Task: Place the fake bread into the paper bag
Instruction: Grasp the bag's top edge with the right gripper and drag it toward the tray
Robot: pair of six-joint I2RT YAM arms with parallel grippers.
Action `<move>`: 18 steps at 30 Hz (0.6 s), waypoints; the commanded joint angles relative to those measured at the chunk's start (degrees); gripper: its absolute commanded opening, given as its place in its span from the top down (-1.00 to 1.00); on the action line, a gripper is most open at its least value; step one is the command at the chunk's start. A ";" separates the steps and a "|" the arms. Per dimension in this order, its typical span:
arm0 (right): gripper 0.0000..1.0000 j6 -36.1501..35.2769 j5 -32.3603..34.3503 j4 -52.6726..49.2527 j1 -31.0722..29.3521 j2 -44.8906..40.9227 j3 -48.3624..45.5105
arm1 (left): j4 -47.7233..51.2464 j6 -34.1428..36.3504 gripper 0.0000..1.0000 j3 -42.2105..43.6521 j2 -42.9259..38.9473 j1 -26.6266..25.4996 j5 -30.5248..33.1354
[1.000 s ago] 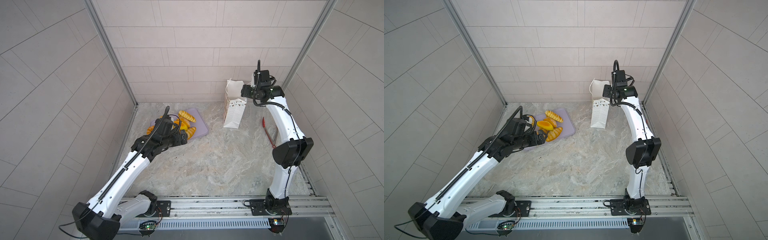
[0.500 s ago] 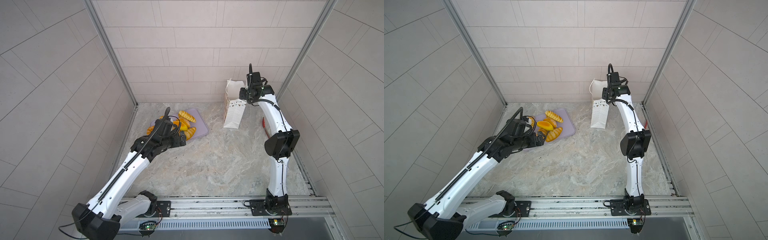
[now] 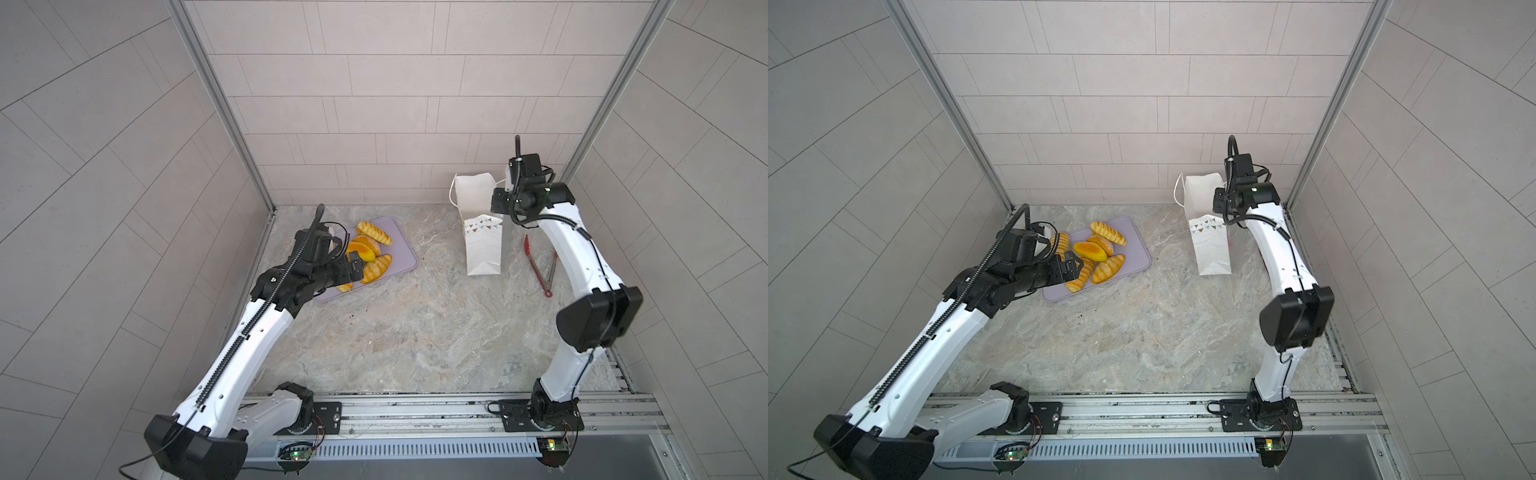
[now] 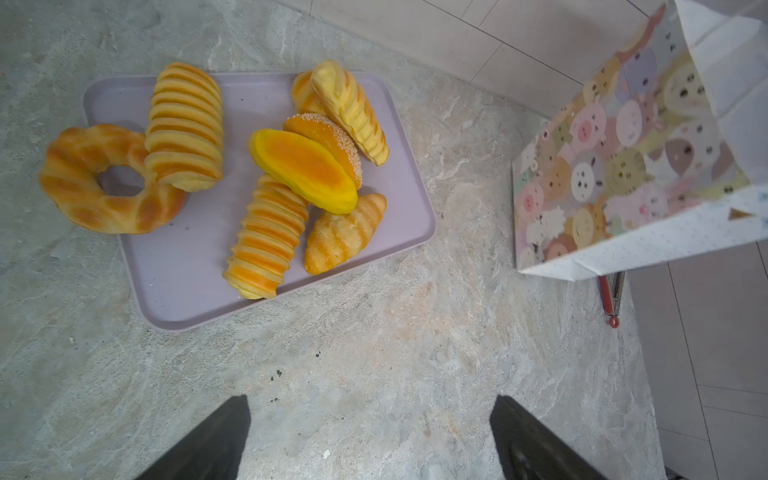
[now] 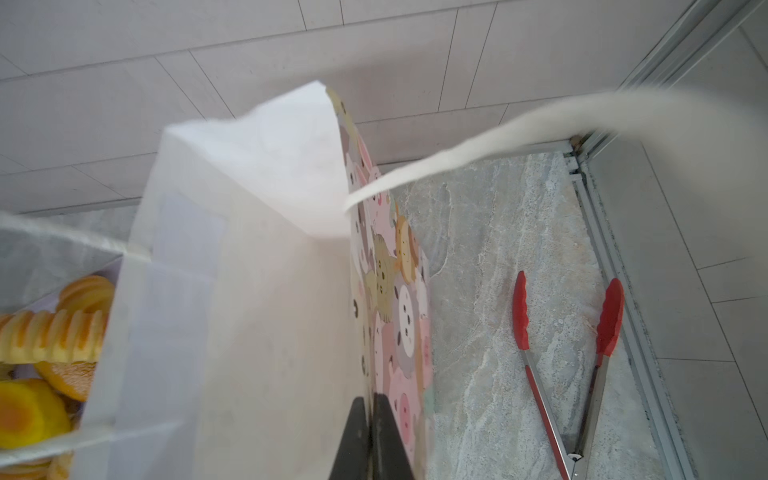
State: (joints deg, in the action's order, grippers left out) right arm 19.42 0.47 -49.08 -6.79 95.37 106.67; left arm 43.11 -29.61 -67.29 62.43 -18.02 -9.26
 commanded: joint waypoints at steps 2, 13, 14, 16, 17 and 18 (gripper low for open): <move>1.00 3.72 -1.18 4.35 -1.34 -13.55 -11.09 | -0.50 1.46 -0.94 -2.24 0.49 1.44 -2.06; 1.00 21.49 3.66 5.56 -19.66 -35.48 -31.86 | -0.76 1.48 -0.94 -1.93 1.30 5.37 -4.12; 1.00 23.17 5.18 6.01 -22.02 -36.25 -32.85 | -0.84 1.49 -0.94 -1.82 1.22 5.79 -4.37; 1.00 27.79 8.72 6.26 -26.53 -37.55 -34.61 | -0.76 1.49 -0.94 -1.44 0.95 6.78 -4.78; 1.00 28.98 10.34 6.63 -28.58 -37.81 -35.34 | -0.79 1.63 -0.94 -1.28 0.84 7.17 -5.03; 1.00 30.96 12.20 6.61 -30.61 -38.02 -35.90 | -0.77 1.71 -0.94 -1.14 0.75 7.66 -5.28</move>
State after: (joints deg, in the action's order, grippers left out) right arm 41.63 5.17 -44.07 -33.80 58.87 71.59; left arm 43.00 -28.58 -68.23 63.64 -11.44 -13.50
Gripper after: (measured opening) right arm 0.048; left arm 0.971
